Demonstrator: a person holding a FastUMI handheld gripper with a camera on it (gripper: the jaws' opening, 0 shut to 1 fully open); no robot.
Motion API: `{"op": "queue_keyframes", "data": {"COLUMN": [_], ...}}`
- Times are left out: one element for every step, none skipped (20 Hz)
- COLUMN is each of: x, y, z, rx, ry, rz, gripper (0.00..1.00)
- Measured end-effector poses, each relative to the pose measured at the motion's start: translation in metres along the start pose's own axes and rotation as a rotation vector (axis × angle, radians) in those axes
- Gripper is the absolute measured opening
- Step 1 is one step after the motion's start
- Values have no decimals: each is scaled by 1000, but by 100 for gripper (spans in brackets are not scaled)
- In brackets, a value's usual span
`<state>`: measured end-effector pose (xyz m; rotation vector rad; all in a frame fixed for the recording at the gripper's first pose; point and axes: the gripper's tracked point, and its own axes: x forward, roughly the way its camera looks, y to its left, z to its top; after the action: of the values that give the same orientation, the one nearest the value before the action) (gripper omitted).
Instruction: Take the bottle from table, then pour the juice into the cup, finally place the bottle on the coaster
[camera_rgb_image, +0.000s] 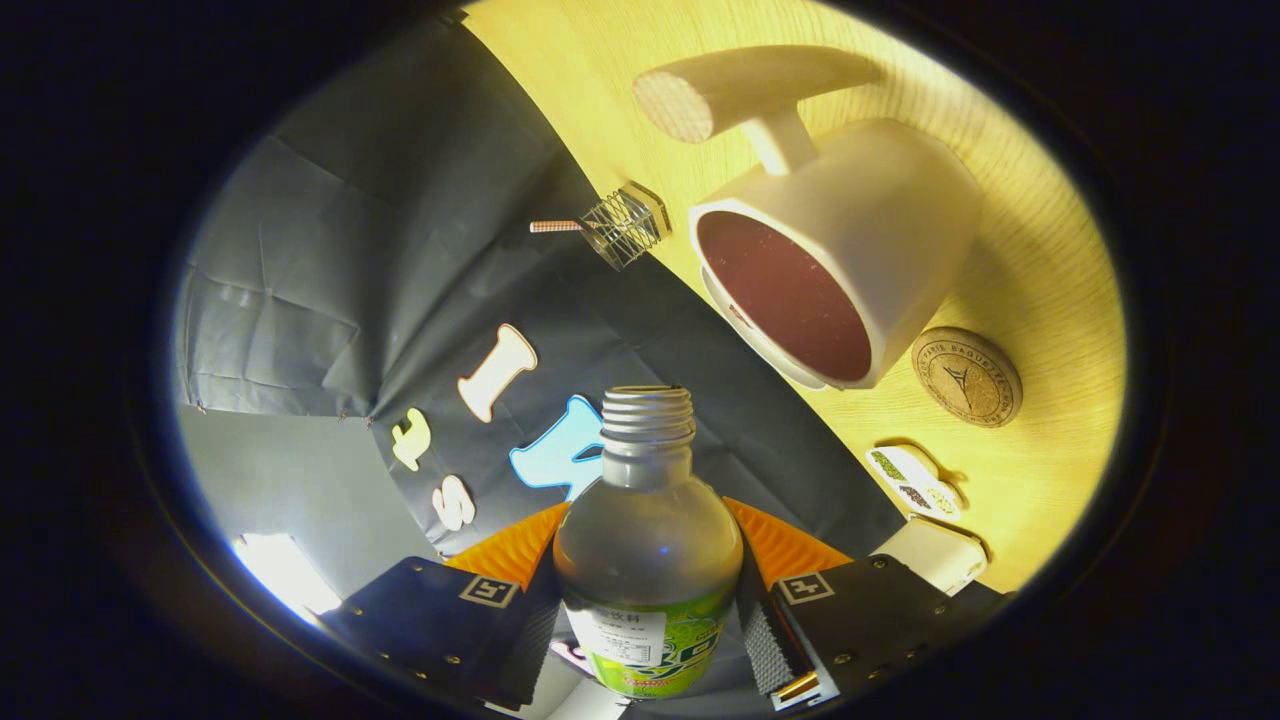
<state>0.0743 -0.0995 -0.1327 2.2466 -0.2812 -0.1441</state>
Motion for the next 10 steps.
{"op": "queue_keyframes", "data": {"x": [-1, 0, 0, 0, 0, 0, 0, 0, -1, -1], "y": [-1, -1, -2, -2, -2, -3, -5, -5, -8, -8], "z": [1, 3, 4, 6, 7, 8, 9, 10, 11, 12], "rx": [1, 2, 2, 0, -3, -7, -10, -13, -19, -29], "ry": [-2, -3, -6, -8, -12, -15, -14, -17, -17, -14], "rz": [-1, -2, -4, -5, -4, -6, -10, -9, -12, -14], "gripper": [78, 78, 78, 78, 78, 78, 78, 78, 78, 78]}}
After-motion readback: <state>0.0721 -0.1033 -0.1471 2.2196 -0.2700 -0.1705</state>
